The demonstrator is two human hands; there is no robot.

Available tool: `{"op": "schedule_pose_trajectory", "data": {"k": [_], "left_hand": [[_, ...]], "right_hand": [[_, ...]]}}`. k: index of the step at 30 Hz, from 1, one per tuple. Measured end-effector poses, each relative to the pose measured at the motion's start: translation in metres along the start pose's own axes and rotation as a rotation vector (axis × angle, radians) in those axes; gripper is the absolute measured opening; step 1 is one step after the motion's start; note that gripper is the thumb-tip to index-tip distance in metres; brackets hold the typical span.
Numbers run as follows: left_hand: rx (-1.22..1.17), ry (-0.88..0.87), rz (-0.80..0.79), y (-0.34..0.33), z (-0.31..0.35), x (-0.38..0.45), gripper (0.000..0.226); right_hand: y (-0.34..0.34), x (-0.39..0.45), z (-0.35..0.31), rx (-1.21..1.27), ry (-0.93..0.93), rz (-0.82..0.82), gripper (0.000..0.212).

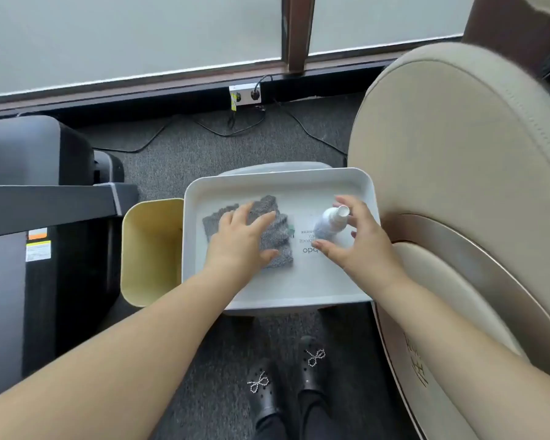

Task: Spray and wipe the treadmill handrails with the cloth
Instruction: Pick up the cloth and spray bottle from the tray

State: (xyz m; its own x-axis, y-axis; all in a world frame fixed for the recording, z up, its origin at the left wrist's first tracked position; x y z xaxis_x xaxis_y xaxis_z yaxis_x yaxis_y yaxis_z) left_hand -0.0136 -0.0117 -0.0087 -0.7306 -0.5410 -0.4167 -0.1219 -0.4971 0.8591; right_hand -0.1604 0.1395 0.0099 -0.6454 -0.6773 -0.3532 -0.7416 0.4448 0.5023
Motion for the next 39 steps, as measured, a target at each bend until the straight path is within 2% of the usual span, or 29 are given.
{"op": "schedule_pose_trajectory", "data": {"k": [6, 11, 15, 18, 23, 29, 34, 39], "left_hand": [[0.154, -0.022, -0.015, -0.007, -0.005, 0.007, 0.066], [0.163, -0.068, -0.018, -0.003, 0.001, 0.009, 0.04], [0.079, -0.074, -0.05, 0.003, -0.001, 0.01, 0.041], [-0.013, -0.062, -0.016, 0.016, -0.006, 0.001, 0.04], [-0.153, -0.05, 0.1, 0.063, -0.005, -0.025, 0.041], [-0.158, -0.131, 0.19, 0.144, 0.008, -0.065, 0.039], [-0.135, -0.173, 0.251, 0.207, 0.018, -0.102, 0.033], [-0.111, -0.205, 0.312, 0.257, 0.027, -0.139, 0.032]], "right_hand": [[-0.008, 0.011, 0.005, -0.003, -0.018, 0.049, 0.06], [-0.005, 0.014, 0.004, -0.022, -0.03, 0.095, 0.038], [-0.004, 0.008, -0.002, -0.015, -0.005, 0.133, 0.037], [0.0, 0.0, -0.018, 0.039, 0.036, 0.124, 0.035], [0.012, -0.018, -0.063, 0.125, 0.105, 0.062, 0.032], [0.037, -0.054, -0.138, 0.187, 0.132, 0.063, 0.035], [0.06, -0.083, -0.197, 0.234, 0.161, 0.068, 0.018], [0.081, -0.111, -0.251, 0.303, 0.209, 0.12, 0.019]]}}
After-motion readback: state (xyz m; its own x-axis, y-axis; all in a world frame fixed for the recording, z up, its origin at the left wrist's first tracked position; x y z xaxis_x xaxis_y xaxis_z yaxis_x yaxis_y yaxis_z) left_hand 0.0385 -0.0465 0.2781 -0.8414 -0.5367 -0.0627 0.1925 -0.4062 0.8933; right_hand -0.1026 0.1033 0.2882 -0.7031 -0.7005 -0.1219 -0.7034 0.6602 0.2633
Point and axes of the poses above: each hand's wrist, its own x-axis towards the middle knuckle, its own y-axis out of the back of the hand, z = x × y, the point moved 2 cm from there along x, towards the middle knuckle, and after that the axes turned 4 degrees about -y, right-handed, at the moved point
